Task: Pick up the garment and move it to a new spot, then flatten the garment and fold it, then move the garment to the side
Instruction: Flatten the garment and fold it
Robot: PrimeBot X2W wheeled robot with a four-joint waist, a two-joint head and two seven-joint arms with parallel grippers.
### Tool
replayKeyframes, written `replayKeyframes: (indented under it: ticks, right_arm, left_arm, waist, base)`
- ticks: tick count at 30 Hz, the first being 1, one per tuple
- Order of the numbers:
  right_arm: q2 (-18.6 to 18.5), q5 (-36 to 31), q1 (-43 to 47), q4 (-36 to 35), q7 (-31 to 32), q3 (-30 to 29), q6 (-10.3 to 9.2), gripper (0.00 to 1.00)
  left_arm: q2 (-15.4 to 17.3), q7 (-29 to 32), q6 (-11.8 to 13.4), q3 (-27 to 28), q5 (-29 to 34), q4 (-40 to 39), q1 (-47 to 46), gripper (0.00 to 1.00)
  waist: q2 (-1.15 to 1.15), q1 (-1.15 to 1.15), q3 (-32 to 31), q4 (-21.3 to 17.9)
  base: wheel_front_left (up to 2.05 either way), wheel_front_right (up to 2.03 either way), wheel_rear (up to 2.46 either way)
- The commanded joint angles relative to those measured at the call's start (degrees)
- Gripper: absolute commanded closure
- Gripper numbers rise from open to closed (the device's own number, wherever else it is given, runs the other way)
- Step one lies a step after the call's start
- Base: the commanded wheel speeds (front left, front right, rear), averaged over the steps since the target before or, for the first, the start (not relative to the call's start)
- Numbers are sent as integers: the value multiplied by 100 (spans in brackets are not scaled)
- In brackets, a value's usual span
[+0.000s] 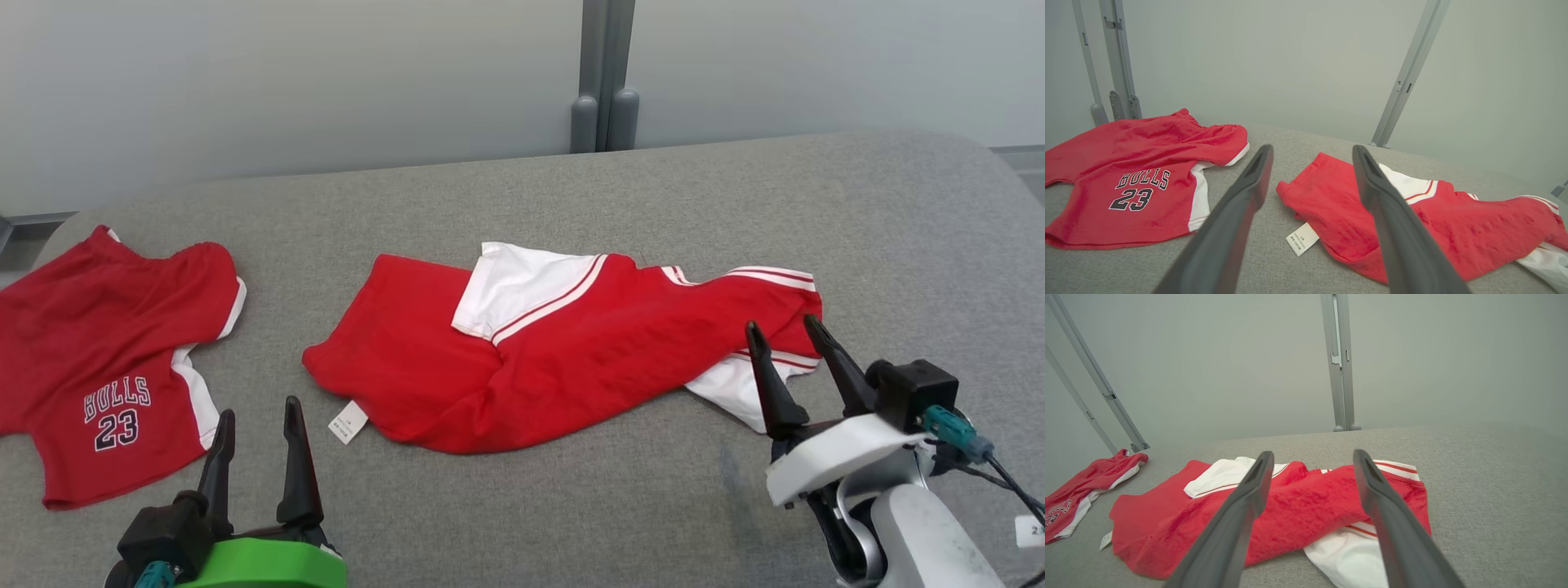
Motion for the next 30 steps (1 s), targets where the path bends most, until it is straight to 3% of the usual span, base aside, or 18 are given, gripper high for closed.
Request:
replayKeyframes:
  ticks: [1,10,17,30]
  right_arm:
    - [-94,76,-267,124,69,115,1,0]
    - [-556,814,-1661,918,601,785,1,0]
    - [-974,1961,-2755,1645,1361,1418,1,0]
    - [-1457,3072,-4287,2715,2290,2339,1,0]
  left_arm:
    - [-14,-10,-25,6,-41,20,-1,0]
    - [-87,-9,-102,-53,-58,98,-268,0]
    - [-235,-9,-188,-112,-32,201,-449,0]
    - [-523,-9,-466,-321,29,337,-838,0]
  waist:
    - [0,0,72,31]
    - [0,0,391,374]
    - [0,0,659,849]
    - [0,0,1313,1748]
  base:
    - [0,0,0]
    - [0,0,0]
    - [0,0,0]
    - [0,0,0]
